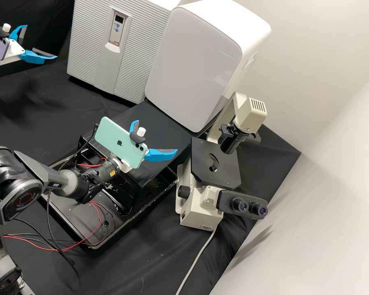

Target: Open the incubator door

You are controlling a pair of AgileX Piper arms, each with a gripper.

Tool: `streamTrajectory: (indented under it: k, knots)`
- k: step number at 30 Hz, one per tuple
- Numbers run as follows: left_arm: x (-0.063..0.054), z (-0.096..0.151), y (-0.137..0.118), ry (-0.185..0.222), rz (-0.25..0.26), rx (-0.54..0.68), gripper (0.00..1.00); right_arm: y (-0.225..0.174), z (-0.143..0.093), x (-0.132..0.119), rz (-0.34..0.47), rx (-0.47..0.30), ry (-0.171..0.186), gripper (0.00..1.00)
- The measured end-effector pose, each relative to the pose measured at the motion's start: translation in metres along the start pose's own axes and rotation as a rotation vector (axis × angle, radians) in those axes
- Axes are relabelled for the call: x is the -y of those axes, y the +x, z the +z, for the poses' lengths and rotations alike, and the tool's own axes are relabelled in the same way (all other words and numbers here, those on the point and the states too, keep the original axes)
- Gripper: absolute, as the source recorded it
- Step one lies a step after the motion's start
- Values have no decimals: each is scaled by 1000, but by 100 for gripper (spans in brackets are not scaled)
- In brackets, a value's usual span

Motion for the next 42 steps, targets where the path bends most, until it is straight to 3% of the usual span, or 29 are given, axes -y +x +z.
streamTrajectory:
  k: [14,21,26,35,42]
  knots:
    - [1,-3,2,5,-6,15,100,0,0,0,0,0,0,100]
    - [6,-30,29,-78,-28,54,100,0,0,0,0,0,0,100]
    - [10,-58,54,-96,-25,40,100,0,0,0,0,0,0,100]
    - [-1,-91,98,-28,12,138,100,0,0,0,0,0,0,100]
    - [-23,-99,131,-20,101,322,100,0,0,0,0,0,0,100]
